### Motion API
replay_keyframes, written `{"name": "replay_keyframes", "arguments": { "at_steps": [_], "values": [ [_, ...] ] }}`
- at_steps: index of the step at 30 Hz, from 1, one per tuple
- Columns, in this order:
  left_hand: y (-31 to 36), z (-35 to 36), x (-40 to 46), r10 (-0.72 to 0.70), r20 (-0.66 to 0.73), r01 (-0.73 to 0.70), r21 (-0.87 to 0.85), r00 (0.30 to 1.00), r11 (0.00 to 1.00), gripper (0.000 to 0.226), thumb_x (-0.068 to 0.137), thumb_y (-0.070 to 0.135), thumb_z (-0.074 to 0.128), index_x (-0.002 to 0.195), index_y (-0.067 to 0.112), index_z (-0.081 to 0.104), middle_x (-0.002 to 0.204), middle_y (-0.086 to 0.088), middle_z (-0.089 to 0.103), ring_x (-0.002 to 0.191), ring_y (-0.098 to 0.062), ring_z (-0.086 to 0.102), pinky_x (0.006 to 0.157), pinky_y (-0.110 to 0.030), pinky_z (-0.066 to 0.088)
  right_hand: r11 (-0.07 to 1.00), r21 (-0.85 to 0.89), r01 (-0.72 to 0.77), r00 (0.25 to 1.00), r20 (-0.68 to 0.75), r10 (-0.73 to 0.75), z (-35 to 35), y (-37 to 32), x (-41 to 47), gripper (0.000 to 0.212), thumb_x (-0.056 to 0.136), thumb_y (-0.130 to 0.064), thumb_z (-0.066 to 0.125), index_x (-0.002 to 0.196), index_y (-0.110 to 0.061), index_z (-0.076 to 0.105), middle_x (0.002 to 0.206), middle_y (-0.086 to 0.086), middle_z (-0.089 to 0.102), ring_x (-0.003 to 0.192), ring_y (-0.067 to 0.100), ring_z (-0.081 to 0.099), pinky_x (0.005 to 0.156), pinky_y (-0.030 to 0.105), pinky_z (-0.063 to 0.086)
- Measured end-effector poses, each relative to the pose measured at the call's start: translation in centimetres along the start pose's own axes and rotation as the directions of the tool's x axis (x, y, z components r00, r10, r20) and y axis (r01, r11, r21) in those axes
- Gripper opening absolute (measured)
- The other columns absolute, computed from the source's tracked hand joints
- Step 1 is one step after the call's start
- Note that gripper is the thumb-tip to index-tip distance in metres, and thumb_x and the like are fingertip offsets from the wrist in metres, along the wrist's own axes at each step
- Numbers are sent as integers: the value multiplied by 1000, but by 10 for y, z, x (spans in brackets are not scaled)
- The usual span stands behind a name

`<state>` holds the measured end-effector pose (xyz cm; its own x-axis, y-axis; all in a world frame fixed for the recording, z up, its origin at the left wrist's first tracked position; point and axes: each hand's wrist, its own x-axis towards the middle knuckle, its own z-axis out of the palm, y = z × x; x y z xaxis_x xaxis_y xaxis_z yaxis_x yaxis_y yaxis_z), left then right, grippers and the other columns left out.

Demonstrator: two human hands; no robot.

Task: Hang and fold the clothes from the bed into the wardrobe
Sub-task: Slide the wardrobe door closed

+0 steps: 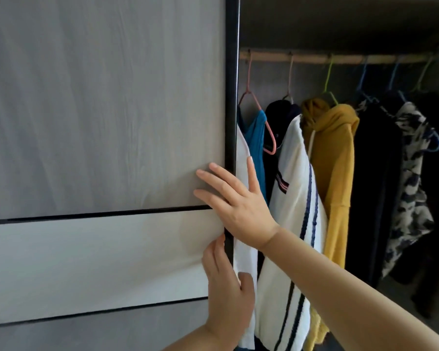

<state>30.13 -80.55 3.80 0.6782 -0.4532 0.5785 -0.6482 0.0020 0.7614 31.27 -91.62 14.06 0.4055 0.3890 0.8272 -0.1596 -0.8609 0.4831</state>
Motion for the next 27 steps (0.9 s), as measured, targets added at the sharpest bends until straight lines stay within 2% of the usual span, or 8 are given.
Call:
{"name": "replay_keyframes", "arguments": {
  "at_steps": [7,9,12,14,17,20,22,27],
  "values": [
    [32,51,1,51,268,-59,22,962,998,76,86,-3,48,150,17,11,144,8,14,125,3,26,89,13,11,992,-92,-89,993,75,96,-31,51,-51,40,95,3,34,128,-15,48,145,8,46,142,26,29,118,56,11],
    [39,59,8,90,407,-107,19,909,994,73,90,2,45,151,19,9,148,8,11,132,-5,29,93,8,14,982,-145,-119,985,111,136,-41,67,-66,46,92,4,36,133,-14,44,148,9,41,143,27,26,119,54,8],
    [53,56,24,258,603,-373,72,755,925,64,88,5,43,149,14,24,149,-2,24,137,-15,28,106,-9,20,961,-202,-191,963,152,223,-58,91,-88,56,88,3,34,142,-14,35,152,6,30,144,26,22,119,52,4],
    [63,47,40,420,614,-616,139,668,776,57,82,6,47,139,9,46,140,-9,44,130,-24,42,111,-26,30,938,-224,-265,943,144,301,-69,105,-103,62,86,4,39,145,-14,32,154,6,29,144,25,22,119,51,6],
    [77,32,71,607,585,-843,371,538,389,58,68,13,71,125,10,63,131,-15,58,121,-31,55,103,-58,38,852,-223,-474,855,115,505,-88,115,-120,75,77,16,52,145,-10,33,154,9,27,145,24,18,117,54,9],
    [88,13,99,620,577,-794,594,532,129,72,69,28,75,136,14,53,145,-15,44,134,-31,42,103,-70,22,747,-147,-649,731,151,665,-97,96,-138,60,90,1,48,147,-10,32,157,11,19,147,24,9,114,61,13],
    [91,5,114,614,567,-740,671,549,43,82,70,42,74,142,16,45,151,-15,35,140,-32,33,105,-72,13,685,-73,-725,657,222,720,-96,73,-149,54,99,-19,40,151,-20,22,160,4,6,148,21,-2,116,58,10],
    [104,14,143,576,633,-693,704,517,-152,93,80,70,49,152,21,17,159,-9,7,147,-27,9,109,-66,2,312,65,-948,315,339,887,-69,26,-158,65,100,-43,36,139,-54,-15,148,-24,-36,139,3,-32,119,51,1]
  ]
}}
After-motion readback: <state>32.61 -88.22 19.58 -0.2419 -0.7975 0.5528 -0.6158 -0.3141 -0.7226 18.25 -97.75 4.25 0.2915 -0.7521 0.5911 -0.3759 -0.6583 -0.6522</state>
